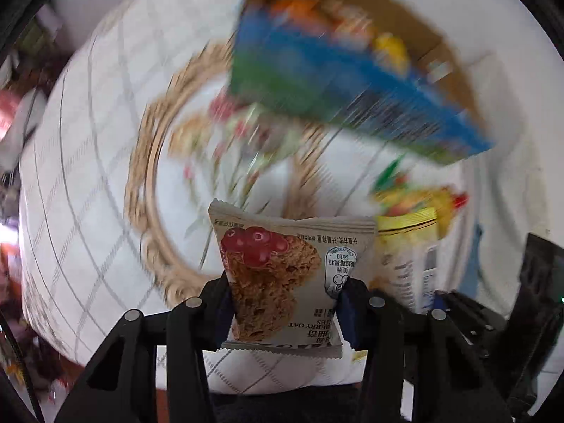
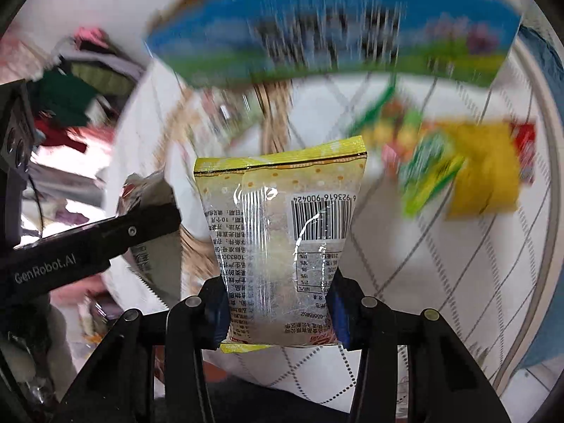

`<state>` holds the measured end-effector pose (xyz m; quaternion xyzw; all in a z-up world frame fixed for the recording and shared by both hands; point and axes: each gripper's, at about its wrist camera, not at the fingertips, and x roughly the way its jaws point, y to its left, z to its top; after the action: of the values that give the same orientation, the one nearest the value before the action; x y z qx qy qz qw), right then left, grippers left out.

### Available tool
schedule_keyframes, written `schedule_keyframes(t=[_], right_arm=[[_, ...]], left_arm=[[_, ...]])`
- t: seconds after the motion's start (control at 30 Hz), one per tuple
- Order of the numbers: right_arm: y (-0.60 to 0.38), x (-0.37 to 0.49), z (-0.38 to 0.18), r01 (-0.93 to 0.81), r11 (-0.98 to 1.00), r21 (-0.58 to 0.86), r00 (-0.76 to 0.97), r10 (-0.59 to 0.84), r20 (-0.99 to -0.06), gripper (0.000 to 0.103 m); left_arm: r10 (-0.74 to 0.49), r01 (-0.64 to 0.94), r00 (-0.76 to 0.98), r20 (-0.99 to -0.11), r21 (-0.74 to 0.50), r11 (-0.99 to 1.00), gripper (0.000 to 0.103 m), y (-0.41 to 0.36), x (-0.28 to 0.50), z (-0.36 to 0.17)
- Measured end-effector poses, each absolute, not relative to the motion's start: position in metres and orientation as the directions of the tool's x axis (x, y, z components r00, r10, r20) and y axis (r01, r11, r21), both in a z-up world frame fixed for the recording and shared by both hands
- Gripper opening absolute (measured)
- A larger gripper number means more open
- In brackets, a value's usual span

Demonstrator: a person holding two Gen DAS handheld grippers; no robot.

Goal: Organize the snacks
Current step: 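Carry both packets into the box and open both tools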

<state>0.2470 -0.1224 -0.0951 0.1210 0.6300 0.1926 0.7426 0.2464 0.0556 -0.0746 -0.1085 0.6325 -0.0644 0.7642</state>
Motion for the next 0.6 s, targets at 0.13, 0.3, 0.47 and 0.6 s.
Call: schedule_keyframes(t=[0.13,0.3,0.47,0.6], right_arm=[[-0.128,0.281,-0.048,-0.135,0.871,0.472,0.219,0.491,-0.843,0.048],[-0.106,0.344,-0.014,-0.154,0.873,0.463,0.320,0.487,-0.813,0.048],[-0.084,0.423,-0.035,-0.127,0.890,0.439,0.297,0.456,-0.839,0.048],[-0.072,0.468,-0.067,-0.070,0.882,0.466,0.232,0.468,-0.852,0.048]], left_arm=[[-0.254,0.052,0.260,-0.932,-0.250,0.967,0.046,0.046,0.293,-0.022],[-0.191,0.117,0.298,-0.935,-0.163,0.980,0.046,0.034,0.360,0.010],[-0.083,0.130,0.241,-0.967,-0.053,0.990,0.046,0.034,0.430,-0.009],[-0.007,0.121,0.169,-0.986,0.014,0.993,0.046,0.033,0.475,-0.036]])
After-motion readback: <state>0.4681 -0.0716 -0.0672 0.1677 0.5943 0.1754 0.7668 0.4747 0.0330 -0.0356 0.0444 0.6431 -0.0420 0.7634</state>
